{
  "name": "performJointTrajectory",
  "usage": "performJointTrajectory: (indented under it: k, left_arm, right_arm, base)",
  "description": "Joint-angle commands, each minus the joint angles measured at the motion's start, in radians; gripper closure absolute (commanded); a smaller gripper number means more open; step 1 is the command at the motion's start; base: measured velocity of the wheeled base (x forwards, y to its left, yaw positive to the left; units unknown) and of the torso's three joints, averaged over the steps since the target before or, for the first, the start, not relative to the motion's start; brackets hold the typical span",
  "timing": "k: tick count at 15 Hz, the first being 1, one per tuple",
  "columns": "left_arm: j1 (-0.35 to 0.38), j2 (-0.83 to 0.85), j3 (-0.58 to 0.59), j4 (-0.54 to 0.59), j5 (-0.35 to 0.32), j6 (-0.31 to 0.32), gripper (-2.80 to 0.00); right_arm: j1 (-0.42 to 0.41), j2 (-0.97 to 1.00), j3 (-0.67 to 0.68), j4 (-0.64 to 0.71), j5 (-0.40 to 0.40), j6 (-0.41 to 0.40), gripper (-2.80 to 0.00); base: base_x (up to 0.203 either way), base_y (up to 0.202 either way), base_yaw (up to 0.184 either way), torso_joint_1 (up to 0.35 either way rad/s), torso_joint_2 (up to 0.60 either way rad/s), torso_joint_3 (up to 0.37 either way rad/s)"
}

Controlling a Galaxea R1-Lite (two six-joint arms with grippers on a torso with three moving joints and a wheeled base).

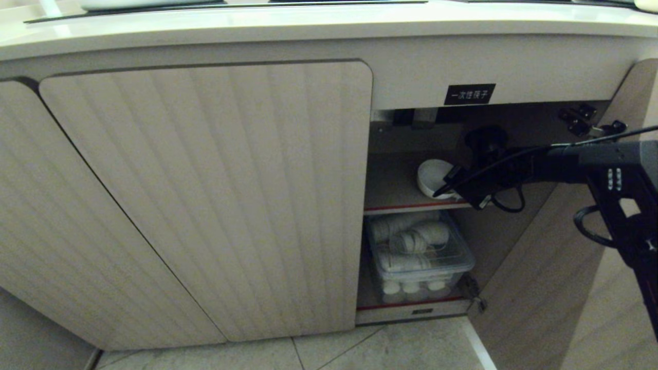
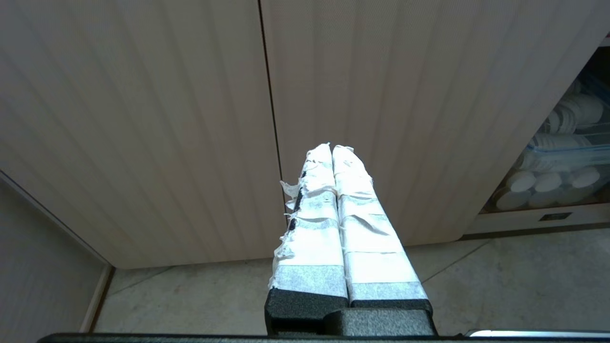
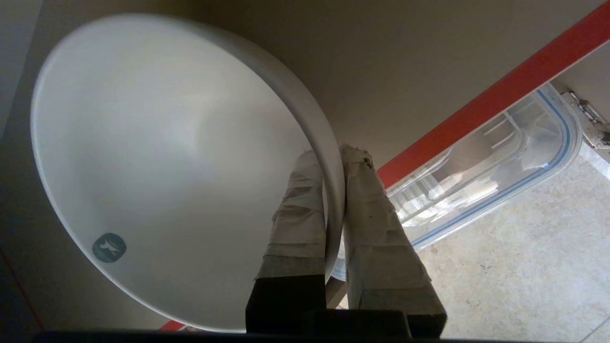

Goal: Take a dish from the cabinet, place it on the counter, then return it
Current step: Put it back into the cabinet

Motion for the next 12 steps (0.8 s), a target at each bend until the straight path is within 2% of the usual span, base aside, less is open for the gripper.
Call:
performJointTrajectory:
  k: [1,5,6,7,12]
  left_arm:
    - [0.0,0.0,0.001,0.0,0.001,0.0,0.0]
    - [0.0,0.0,0.001,0.0,0.0,0.0,0.0]
    - [0.0,0.0,-0.001,0.0,0.001,0.0,0.0]
    - [0.0,0.0,0.001,0.0,0.001,0.0,0.0]
    - [0.0,0.0,0.0,0.0,0.001,0.0,0.0]
  right_arm:
    - [0.001,0.002,0.0,0.003,0.001,0.005,0.0]
    - [0.001,0.002,0.0,0.001,0.002,0.005,0.0]
    - [0.001,0.002,0.0,0.001,0.002,0.005,-1.62]
    - [0.001,0.002,0.0,0.001,0.002,0.005,-2.8]
    - [0.001,0.002,0.0,-0.047,-0.003,0.002,-2.8]
  base:
    - [0.0,0.0,0.0,0.0,0.0,0.0]
    - [0.0,0.0,0.0,0.0,0.0,0.0]
    - [0.0,0.0,0.0,0.0,0.0,0.0]
    - [0.0,0.0,0.0,0.0,0.0,0.0]
    - [0.0,0.0,0.0,0.0,0.0,0.0]
